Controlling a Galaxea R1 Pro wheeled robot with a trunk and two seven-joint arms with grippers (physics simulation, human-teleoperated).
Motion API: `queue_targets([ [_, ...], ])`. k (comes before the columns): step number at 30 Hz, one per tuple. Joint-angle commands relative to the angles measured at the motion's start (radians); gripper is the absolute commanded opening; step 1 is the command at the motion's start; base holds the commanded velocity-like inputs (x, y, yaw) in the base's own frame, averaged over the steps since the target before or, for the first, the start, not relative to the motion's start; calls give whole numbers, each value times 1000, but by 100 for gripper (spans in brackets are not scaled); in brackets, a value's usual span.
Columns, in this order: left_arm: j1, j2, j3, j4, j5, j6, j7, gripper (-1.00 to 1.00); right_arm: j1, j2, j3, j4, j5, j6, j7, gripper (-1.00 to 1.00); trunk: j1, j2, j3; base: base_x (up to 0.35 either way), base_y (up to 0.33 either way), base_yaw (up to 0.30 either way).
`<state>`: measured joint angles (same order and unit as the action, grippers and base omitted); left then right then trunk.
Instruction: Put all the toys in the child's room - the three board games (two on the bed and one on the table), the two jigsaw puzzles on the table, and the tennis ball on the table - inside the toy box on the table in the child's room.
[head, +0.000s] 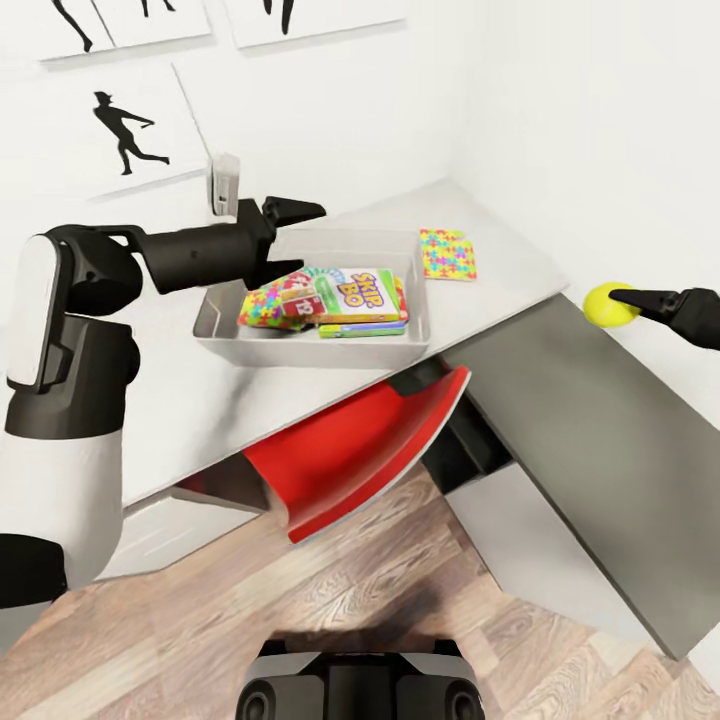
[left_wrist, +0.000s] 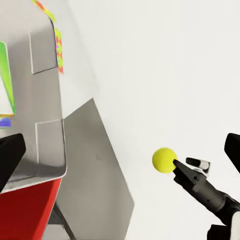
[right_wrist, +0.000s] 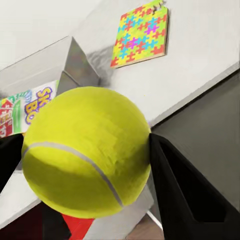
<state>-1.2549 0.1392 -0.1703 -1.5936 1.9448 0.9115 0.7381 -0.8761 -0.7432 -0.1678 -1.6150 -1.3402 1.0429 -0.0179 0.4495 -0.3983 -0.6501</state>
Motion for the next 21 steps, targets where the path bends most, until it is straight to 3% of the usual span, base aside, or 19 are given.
queue_targets([
  [1, -2, 4, -1, 0, 18, -1, 22, 100, -16, 1, 17, 0, -17, 4, -26, -100, 1, -2, -1, 0, 0, 298],
  [6, -3, 23, -1, -1, 49, -1, 56, 100, -55, 10, 70, 0, -60, 4, -99, -100, 1, -2, -1, 0, 0, 299],
  [12, 0, 91, -2, -3, 111, 0, 96, 100, -152, 36, 155, 0, -129, 4, -217, -100, 1, -2, -1, 0, 0, 299],
  [14, 4, 118, -4, -3, 131, 0, 102, 100, -189, 45, 183, 1, -140, 4, -246, -100, 1, -2, -1, 0, 0, 300],
  [18, 7, 144, -5, -3, 148, 0, 105, 100, -221, 54, 211, 1, -146, 4, -273, -100, 1, -2, -1, 0, 0, 300],
  [21, 15, 182, -5, -3, 172, 0, 108, 100, -260, 76, 254, 1, -153, 4, -310, -100, 1, -2, -1, 0, 0, 300],
])
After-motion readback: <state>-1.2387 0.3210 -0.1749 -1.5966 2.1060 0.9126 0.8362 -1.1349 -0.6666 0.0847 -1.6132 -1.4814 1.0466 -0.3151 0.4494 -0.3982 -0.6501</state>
